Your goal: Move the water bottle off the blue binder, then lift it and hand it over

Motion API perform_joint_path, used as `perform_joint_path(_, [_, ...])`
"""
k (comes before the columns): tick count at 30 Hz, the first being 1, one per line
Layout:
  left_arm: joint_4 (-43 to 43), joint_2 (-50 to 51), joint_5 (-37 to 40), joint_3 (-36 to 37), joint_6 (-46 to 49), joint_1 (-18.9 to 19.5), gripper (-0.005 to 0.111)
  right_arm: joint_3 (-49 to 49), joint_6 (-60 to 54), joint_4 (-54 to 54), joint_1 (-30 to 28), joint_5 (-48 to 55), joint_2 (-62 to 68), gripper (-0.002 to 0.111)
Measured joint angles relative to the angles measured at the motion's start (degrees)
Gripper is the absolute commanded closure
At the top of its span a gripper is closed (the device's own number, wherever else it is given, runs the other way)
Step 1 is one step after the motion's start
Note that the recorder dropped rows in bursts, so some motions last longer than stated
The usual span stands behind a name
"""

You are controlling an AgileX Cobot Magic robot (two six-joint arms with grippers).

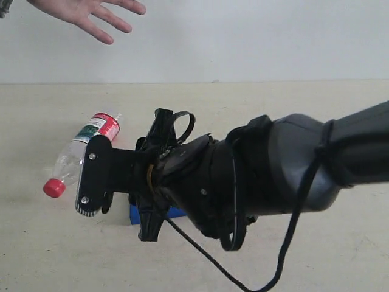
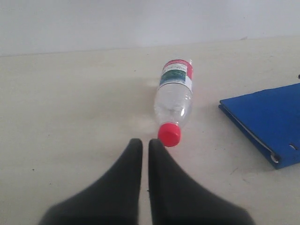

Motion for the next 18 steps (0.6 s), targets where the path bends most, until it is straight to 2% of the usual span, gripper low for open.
perform_joint_path(3, [0.0, 0.0, 0.0, 0.0, 0.0, 0.0, 0.102, 0.0, 0.0, 6.2, 1.4, 3.8, -2.8, 0.073])
perform_joint_path(7, [0.0, 0.0, 0.0, 0.0, 0.0, 0.0, 0.102, 1.5, 0.5, 14.2, 1.8, -2.6, -10.8, 0.104])
perform_joint_path(8, [0.0, 0.0, 0.0, 0.0, 0.0, 0.0, 0.102, 2.5, 1.7, 15.3, 1.9, -5.1, -13.8, 0.108])
perform_joint_path(11, [0.0, 0.0, 0.0, 0.0, 0.0, 0.0, 0.102, 5.9, 5.3, 16.7, 2.0, -10.0, -24.8, 0.108])
perform_joint_path(18, [0.0, 0.0, 0.0, 0.0, 0.0, 0.0, 0.102, 15.3, 10.5, 18.0, 2.2, -8.6, -60.1, 0.108])
